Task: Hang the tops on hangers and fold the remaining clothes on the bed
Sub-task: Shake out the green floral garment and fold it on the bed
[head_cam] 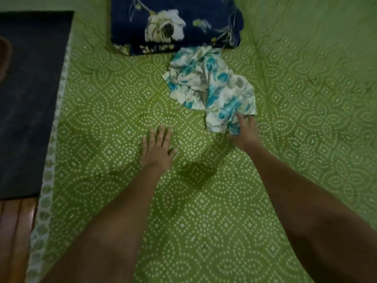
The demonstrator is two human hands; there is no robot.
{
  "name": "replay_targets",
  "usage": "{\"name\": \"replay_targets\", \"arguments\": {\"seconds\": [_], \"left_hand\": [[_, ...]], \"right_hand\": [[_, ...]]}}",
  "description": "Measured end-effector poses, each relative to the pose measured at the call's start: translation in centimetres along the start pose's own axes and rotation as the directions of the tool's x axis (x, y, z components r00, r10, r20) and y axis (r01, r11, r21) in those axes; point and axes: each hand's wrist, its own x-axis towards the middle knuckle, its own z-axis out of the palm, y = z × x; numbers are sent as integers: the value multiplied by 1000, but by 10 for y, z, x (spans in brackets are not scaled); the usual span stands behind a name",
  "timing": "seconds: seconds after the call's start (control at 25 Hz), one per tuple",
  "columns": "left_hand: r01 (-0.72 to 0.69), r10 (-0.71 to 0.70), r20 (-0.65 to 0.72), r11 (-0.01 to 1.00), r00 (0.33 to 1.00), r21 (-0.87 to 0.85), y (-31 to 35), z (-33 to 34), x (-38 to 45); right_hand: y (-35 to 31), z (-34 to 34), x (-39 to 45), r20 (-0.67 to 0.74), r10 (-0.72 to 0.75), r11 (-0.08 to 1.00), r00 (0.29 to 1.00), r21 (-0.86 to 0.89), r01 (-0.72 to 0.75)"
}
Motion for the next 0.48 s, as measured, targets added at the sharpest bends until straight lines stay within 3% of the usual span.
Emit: {"name": "replay_targets", "arguments": {"seconds": [0.2,0.28,0.36,0.48], "left_hand": [[-8,7,27,999,1000,47,-11,40,14],[-17,15,126,1000,992,9,-11,24,15],[-19,47,210,991,977,-132,-8,-5,11],[-38,113,132,881,985,-471,7,-73,-19]], "right_hand": [[-7,27,41,-111,44,983,993,-174,-63],[-24,19,38,-10,94,966,996,-240,-93],[-49,1,22,181,81,966,980,-258,-32],[-105,-55,-14,380,-18,997,925,-64,46]]}}
